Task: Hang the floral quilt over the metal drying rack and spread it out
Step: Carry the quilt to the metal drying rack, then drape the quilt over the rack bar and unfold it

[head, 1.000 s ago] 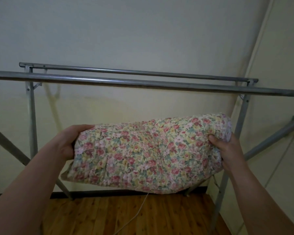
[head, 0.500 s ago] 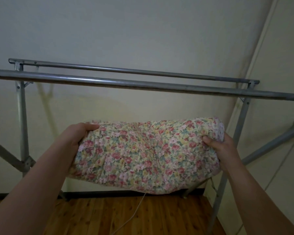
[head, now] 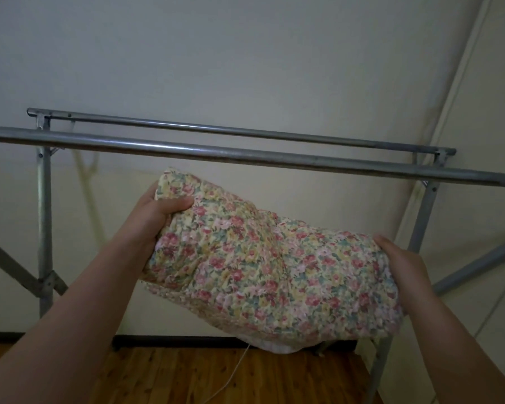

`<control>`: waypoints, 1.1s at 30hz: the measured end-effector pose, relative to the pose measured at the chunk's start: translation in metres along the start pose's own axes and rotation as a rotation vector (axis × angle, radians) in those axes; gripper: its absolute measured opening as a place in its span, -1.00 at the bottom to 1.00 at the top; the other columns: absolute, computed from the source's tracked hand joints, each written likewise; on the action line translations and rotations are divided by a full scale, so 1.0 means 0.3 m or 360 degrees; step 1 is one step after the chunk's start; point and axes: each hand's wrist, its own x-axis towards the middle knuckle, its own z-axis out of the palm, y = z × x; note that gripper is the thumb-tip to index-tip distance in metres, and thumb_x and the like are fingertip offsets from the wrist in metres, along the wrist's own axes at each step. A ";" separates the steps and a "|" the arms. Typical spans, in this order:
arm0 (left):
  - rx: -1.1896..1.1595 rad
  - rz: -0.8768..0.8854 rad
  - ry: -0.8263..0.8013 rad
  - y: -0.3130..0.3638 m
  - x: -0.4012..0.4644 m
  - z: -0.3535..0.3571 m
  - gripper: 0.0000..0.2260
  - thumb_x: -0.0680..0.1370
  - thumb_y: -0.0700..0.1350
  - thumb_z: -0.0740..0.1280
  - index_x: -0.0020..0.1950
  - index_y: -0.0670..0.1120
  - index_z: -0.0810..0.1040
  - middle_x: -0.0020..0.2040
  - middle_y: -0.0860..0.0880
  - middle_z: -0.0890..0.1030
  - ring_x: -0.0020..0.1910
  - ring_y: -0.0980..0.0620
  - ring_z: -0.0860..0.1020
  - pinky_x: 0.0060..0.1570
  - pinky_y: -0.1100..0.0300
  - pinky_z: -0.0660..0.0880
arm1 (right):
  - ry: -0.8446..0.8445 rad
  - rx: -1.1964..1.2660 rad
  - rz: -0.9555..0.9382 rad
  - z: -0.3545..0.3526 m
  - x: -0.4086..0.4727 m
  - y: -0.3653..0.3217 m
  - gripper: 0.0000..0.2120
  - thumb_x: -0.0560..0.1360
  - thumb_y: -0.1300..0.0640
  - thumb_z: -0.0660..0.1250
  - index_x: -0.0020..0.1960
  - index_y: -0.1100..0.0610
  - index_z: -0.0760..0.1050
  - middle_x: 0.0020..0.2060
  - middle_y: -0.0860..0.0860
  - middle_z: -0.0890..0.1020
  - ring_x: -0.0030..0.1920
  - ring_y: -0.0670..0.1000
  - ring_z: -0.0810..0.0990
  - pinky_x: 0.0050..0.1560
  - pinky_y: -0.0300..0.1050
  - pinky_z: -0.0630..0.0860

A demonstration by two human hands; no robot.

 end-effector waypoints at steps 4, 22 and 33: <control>-0.0047 0.0049 -0.0021 -0.002 -0.003 0.010 -0.65 0.32 -0.32 0.39 0.05 -0.04 0.56 -0.15 -0.10 0.70 -0.16 -0.11 0.66 -0.31 0.07 0.59 | 0.0000 -0.0244 0.0109 0.030 0.034 0.003 -0.15 0.21 -0.23 0.46 0.27 0.33 0.40 0.17 0.25 0.55 0.09 0.21 0.57 0.16 0.11 0.49; 0.1035 0.0145 -0.0483 0.015 -0.043 0.048 -0.58 0.40 -0.24 0.44 0.23 -0.03 0.50 0.14 -0.04 0.60 0.12 -0.01 0.56 0.19 -0.05 0.45 | -0.1219 -0.0401 -0.1227 0.452 -0.269 -0.307 -0.43 0.45 0.44 0.20 0.25 -0.15 0.33 0.28 -0.11 0.40 0.31 -0.12 0.36 0.12 -0.27 0.34; 0.1386 0.0364 -0.0605 0.078 -0.092 -0.026 -0.79 0.41 -0.28 0.41 -0.06 -0.01 0.54 -0.11 0.04 0.61 -0.10 0.14 0.58 -0.05 0.13 0.52 | -0.1723 -0.1608 -0.1779 0.680 -0.355 -0.421 -0.35 0.31 0.34 0.34 0.35 0.01 0.33 0.49 -0.04 0.18 0.49 -0.03 -0.01 0.41 -0.06 0.15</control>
